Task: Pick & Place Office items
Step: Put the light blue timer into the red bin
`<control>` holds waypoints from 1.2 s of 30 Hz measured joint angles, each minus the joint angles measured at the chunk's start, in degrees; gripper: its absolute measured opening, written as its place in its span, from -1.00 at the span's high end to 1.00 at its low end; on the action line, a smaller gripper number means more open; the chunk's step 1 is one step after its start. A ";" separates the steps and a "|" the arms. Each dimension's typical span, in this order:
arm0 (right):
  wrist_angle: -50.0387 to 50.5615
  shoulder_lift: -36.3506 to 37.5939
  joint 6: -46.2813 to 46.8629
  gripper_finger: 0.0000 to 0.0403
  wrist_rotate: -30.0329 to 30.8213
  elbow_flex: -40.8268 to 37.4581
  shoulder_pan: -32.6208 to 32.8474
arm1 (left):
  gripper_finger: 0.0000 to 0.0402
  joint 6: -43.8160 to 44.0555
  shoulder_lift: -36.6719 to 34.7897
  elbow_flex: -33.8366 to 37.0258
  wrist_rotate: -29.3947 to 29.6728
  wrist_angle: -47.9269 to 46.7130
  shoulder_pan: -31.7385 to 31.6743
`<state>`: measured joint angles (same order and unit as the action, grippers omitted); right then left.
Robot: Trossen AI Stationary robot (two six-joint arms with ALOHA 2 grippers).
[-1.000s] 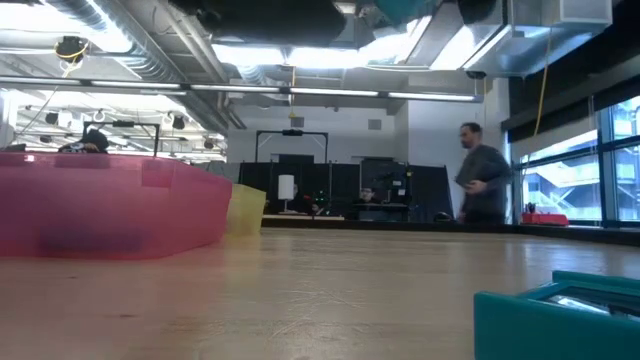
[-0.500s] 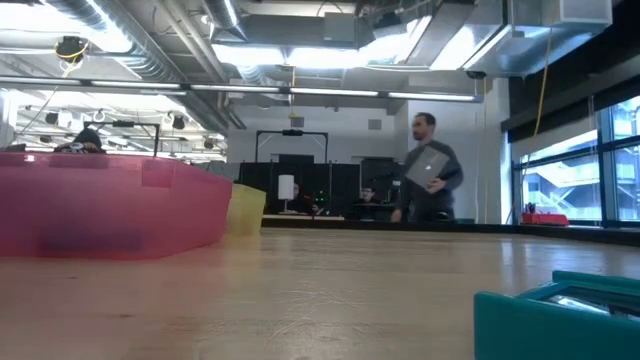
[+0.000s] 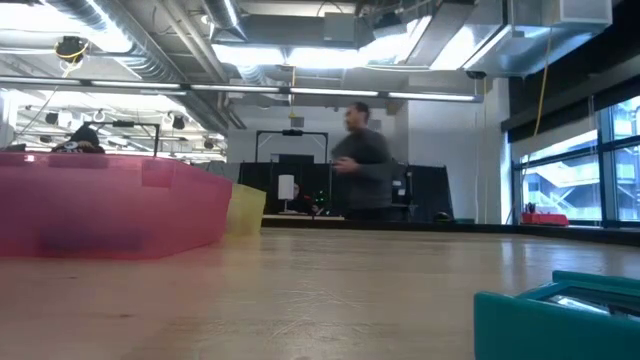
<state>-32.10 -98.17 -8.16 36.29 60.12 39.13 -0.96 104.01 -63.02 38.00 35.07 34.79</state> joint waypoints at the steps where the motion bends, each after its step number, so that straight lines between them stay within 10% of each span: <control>1: -0.04 0.00 0.00 0.69 -0.01 0.00 0.00 | 0.38 0.02 -0.02 0.00 0.03 0.00 0.00; 19: -0.04 0.00 3.36 0.62 0.11 0.00 -0.38 | 0.65 0.37 -0.02 0.00 -0.09 -0.07 -0.02; 29: 9.39 4.23 7.27 -0.06 4.30 0.00 -0.35 | 0.65 2.48 -0.02 0.00 2.48 -0.79 -0.04; 36: 33.36 14.69 28.30 -0.48 -1.82 0.00 0.10 | 0.65 7.35 -1.73 -0.02 13.52 -12.92 0.04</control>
<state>1.26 -83.49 20.13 34.48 60.12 39.23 6.40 102.28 -63.05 51.52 22.15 34.82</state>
